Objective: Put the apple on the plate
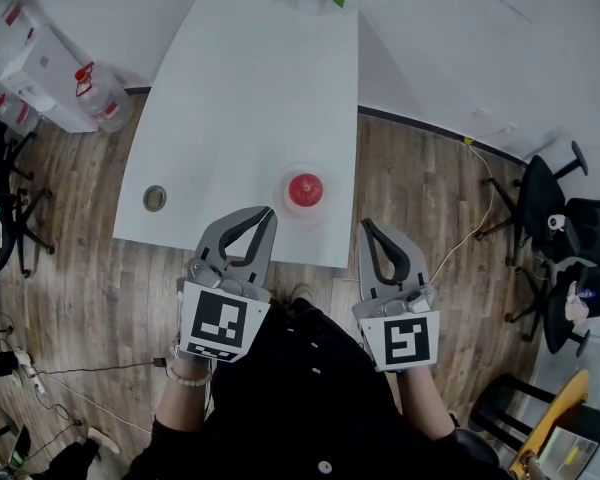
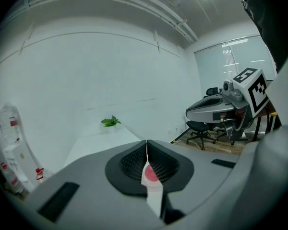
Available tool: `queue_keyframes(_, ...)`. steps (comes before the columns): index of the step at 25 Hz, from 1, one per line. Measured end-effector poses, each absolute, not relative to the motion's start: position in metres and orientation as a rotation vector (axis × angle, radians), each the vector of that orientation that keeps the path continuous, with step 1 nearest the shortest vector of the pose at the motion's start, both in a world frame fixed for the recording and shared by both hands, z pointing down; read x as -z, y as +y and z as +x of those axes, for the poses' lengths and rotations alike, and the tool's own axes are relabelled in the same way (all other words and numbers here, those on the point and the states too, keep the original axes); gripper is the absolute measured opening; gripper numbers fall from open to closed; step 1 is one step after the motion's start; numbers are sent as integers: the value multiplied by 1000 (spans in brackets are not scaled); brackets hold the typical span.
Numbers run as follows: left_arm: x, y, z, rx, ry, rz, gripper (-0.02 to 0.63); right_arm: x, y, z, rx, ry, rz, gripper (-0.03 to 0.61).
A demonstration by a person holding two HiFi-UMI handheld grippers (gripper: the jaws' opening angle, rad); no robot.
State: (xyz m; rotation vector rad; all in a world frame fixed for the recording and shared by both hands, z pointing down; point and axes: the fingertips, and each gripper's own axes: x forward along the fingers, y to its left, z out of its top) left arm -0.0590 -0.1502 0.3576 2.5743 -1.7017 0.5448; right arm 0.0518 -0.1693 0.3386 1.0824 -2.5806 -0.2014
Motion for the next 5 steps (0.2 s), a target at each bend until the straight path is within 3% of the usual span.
queue_keyframes(5, -357, -151, -59, -530, -1706, 2538, 18, -340, -169, 51, 189, -2569, 1076, 41)
